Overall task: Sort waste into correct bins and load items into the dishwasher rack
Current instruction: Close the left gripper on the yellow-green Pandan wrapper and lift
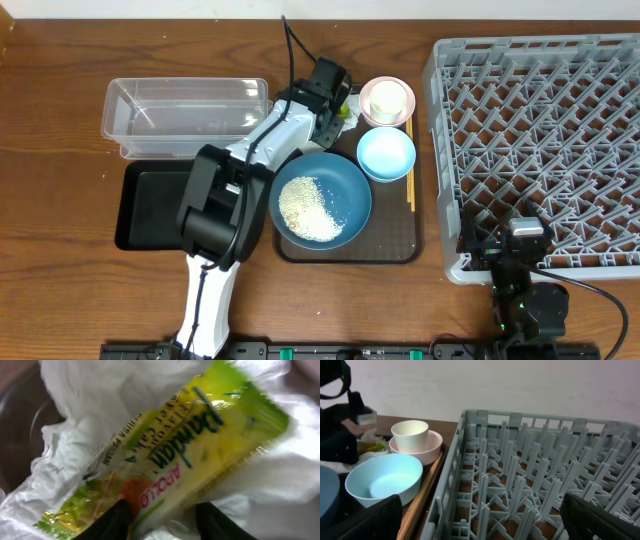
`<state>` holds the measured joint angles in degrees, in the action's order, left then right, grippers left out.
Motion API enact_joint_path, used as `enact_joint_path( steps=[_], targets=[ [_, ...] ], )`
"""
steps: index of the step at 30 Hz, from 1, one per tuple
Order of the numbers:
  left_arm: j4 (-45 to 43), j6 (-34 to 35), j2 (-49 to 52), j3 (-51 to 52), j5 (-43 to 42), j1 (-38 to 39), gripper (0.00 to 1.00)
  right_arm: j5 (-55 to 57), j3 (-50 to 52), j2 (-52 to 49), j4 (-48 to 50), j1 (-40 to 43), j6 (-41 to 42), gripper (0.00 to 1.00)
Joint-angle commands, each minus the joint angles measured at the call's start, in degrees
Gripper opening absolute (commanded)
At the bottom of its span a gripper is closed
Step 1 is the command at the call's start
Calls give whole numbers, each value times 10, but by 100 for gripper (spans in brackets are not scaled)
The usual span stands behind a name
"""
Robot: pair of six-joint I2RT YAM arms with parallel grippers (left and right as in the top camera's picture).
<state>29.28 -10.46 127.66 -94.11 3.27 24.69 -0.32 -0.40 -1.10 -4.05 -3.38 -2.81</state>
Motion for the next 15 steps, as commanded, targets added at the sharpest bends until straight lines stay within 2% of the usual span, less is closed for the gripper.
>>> enact_joint_path(
  steps=[1,5,9,15],
  targets=[
    [-5,-2,4,5,39,-3,40,-3,1,1,-2,8,-7,99],
    [-5,-2,3,5,39,-3,23,-3,1,1,-2,8,-7,99],
    [-5,-2,-6,5,39,-3,12,-3,1,1,-2,8,-7,99],
    [-2,0,-42,5,38,-3,10,-3,1,1,-2,8,-7,99]
  ],
)
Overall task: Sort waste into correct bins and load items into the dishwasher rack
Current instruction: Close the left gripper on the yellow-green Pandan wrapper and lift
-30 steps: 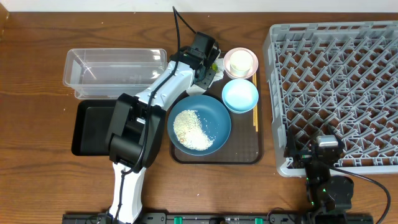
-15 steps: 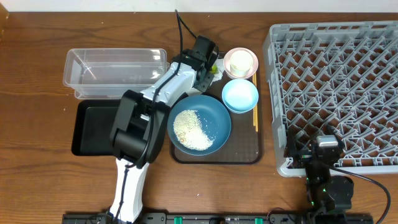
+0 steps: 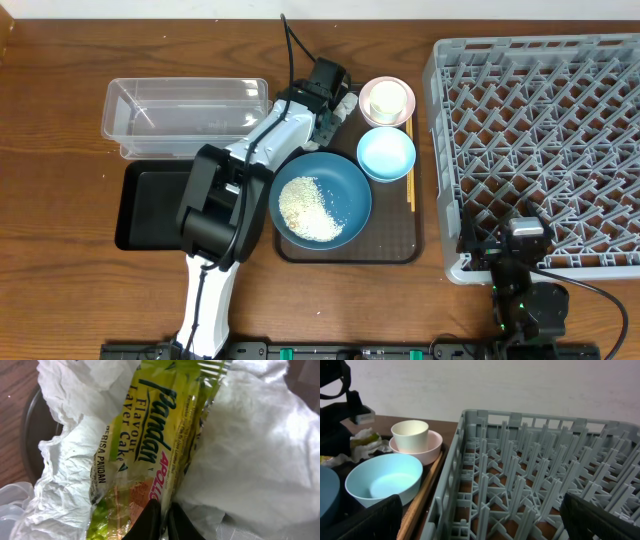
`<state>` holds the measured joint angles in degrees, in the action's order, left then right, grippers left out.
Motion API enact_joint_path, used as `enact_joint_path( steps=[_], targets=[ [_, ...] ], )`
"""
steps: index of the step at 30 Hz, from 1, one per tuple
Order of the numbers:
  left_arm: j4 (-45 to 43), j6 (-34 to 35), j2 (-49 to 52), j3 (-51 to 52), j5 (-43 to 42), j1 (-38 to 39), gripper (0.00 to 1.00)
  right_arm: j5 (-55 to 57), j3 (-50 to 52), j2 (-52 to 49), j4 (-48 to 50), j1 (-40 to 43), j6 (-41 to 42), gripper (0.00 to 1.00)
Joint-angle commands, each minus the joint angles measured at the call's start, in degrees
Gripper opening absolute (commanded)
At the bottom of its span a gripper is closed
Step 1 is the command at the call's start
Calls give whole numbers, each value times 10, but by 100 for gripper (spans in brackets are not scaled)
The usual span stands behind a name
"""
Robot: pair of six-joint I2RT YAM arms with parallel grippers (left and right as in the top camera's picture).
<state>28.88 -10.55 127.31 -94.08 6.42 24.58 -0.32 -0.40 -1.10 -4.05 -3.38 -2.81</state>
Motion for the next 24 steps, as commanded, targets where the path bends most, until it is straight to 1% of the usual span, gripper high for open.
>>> enact_joint_path(
  steps=[1,10,16,19,24],
  targets=[
    [4,3,-47,5,7,-2,10,-3,1,1,-2,8,-7,99],
    [24,3,-98,5,7,-2,12,-3,1,1,-2,8,-7,99],
    [45,3,-103,5,5,-2,13,-3,1,1,-2,8,-7,99],
    [51,5,-103,5,-9,-2,17,-3,1,1,-2,8,-7,99],
    [55,23,-103,5,-17,-2,17,-3,1,1,-2,8,-7,99]
  ],
)
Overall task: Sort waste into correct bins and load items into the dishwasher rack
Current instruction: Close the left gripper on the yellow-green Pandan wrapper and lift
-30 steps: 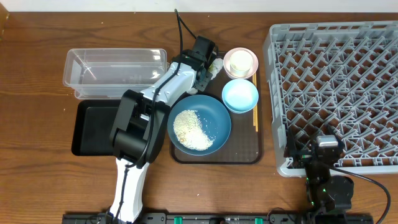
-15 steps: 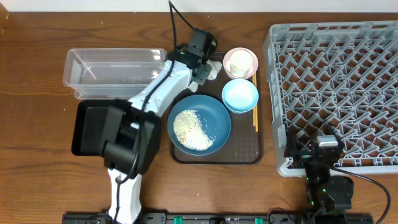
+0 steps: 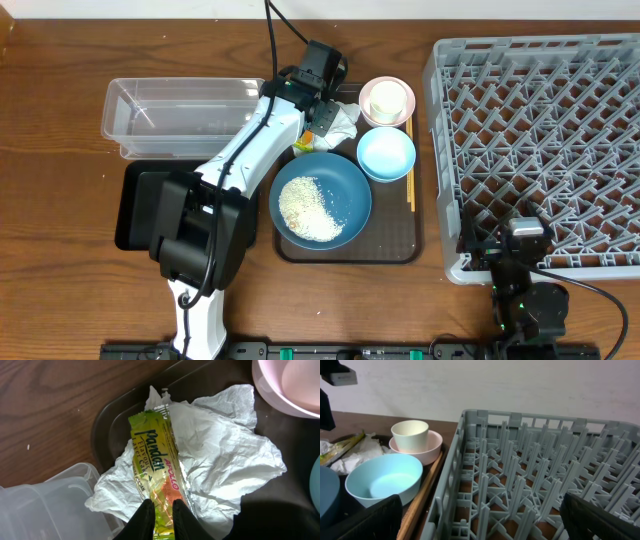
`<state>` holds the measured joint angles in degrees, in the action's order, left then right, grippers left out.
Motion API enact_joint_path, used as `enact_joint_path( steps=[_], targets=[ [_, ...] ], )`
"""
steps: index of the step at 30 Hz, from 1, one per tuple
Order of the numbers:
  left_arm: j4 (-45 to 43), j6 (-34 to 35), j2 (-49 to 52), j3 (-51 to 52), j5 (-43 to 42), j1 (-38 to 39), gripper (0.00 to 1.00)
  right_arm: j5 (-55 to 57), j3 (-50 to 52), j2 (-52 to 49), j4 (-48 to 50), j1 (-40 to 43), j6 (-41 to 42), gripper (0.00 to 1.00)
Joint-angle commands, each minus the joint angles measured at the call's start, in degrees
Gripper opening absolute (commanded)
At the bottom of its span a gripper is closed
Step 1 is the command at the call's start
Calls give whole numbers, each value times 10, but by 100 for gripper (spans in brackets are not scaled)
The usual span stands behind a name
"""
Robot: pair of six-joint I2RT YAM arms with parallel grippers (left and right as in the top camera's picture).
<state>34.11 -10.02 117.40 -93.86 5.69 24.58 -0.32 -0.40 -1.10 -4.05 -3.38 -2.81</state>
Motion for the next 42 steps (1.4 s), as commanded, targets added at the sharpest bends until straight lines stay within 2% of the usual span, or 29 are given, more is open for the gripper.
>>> enact_joint_path(
  steps=[1,3,5,6,21,31,34,42],
  targets=[
    [3,18,-4,3,-10,-2,17,-3,1,1,-2,8,-7,99],
    [3,20,-4,3,-16,-2,17,-3,1,1,-2,8,-7,99],
    [3,31,-4,3,-35,-2,41,-3,1,1,-2,8,-7,99],
    [3,38,-4,3,-42,-2,43,-3,1,1,-2,8,-7,99],
    [-15,78,52,9,-41,-2,42,-3,1,1,-2,8,-7,99],
    [-40,78,73,9,-30,-2,43,-3,1,1,-2,8,-7,99],
    [-40,78,76,9,-15,-2,39,-3,1,1,-2,8,-7,99],
    [-40,78,80,10,-16,-2,38,-3,1,1,-2,8,-7,99]
  ],
)
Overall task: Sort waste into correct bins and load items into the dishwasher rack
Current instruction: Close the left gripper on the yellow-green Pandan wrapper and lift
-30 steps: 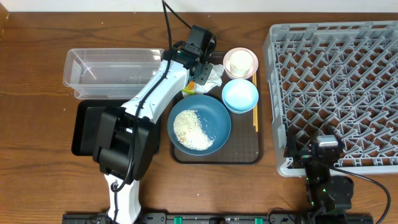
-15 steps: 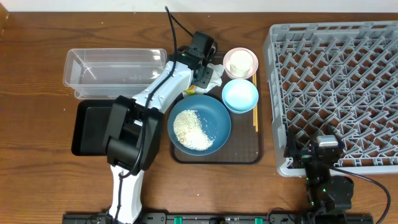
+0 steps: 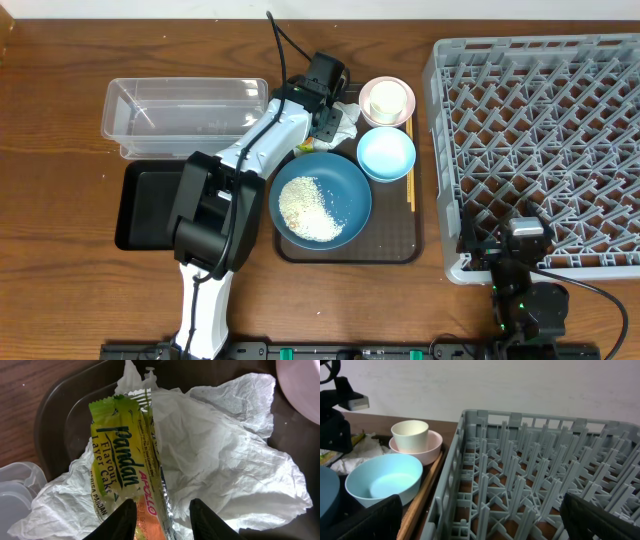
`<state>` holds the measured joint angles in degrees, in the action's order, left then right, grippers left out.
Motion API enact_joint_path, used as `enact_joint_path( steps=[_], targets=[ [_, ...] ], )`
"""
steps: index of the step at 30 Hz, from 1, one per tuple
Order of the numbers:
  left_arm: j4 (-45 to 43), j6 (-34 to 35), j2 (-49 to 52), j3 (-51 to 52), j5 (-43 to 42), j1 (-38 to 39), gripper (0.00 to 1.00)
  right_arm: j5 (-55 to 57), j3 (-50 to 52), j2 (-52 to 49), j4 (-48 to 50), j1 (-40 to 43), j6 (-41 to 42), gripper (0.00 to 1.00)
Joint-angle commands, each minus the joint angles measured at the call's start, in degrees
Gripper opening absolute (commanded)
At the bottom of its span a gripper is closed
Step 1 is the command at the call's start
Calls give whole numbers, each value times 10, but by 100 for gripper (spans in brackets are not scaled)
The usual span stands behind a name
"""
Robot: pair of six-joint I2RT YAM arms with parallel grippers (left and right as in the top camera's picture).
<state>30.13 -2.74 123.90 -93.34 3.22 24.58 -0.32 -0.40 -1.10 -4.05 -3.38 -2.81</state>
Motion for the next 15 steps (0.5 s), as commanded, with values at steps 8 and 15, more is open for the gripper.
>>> enact_joint_path(
  steps=[8,15],
  targets=[
    [-2,5,25,5,9,-2,38,-3,1,1,-2,8,-7,99],
    [-11,5,25,5,9,-3,35,-3,1,1,-2,8,-7,99]
  ],
)
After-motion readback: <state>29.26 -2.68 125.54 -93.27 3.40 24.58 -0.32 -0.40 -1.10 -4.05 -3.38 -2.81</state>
